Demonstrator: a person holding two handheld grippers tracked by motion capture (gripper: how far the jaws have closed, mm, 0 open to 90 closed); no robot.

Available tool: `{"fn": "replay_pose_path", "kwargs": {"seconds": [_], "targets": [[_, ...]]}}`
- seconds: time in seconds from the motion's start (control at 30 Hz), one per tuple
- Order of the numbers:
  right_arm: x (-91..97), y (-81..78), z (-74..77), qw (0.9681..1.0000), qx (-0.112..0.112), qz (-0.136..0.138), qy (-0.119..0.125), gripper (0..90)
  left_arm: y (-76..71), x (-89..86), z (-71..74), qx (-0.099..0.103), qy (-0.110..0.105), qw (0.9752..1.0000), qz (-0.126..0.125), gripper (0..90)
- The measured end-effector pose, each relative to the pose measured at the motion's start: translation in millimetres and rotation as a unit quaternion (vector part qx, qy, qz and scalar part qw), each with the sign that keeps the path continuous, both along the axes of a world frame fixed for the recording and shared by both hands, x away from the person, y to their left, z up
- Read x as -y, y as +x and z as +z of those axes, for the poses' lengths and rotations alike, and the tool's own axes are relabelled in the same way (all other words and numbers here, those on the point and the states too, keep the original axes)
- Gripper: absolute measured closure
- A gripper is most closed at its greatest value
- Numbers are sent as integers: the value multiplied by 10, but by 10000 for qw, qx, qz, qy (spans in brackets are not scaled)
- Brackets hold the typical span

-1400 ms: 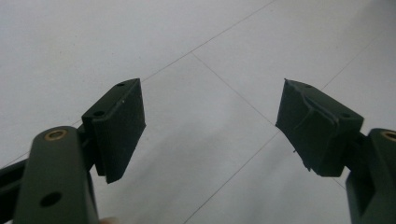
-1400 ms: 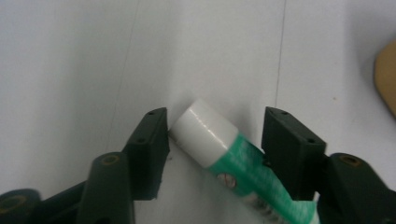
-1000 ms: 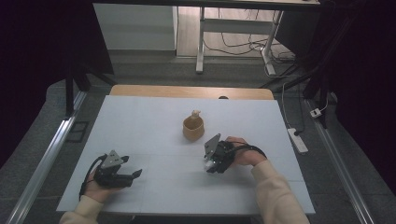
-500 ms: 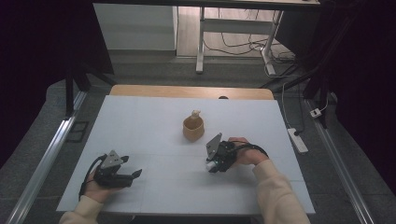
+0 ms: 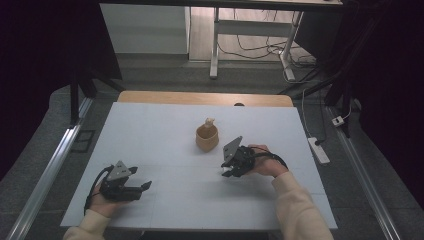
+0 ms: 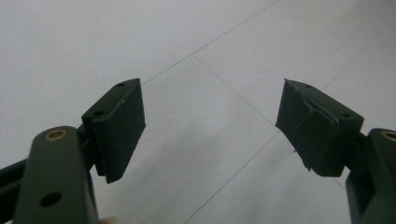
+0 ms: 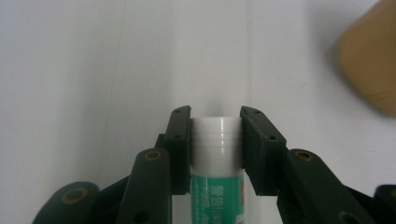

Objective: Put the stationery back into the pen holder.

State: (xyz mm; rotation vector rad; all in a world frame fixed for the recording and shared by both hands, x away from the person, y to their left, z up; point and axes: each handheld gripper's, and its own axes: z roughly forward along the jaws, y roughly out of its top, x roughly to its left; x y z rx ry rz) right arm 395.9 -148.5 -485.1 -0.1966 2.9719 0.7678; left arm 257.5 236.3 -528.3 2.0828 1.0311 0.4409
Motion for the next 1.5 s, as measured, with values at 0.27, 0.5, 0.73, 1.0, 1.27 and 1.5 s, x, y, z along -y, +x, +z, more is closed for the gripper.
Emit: {"fn": "replay_pose_path", "kwargs": {"seconds": [0.27, 0.5, 0.73, 1.0, 1.27, 1.5], "targets": [[77, 29, 178, 9966, -8, -407, 717, 657, -4, 0, 4, 22, -11, 10000, 3, 231], [178, 62, 272, 9892, -52, -795, 1234, 656, -5, 0, 7, 25, -13, 10000, 0, 231], [222, 85, 347, 9793, -172, -1099, 1689, 656, -5, 3, 7, 25, 7, 10000, -9, 231], [256, 98, 398, 9670, -240, -1425, 2100, 656, -5, 4, 9, 32, 7, 10000, -8, 231], [243, 86, 436, 9599, -98, -1586, 2309, 655, -7, 6, 12, 39, 7, 10000, -5, 231], [237, 70, 501, 9491, 51, -1789, 2591, 655, -7, 5, 15, 49, -2, 10000, -9, 230]]}}
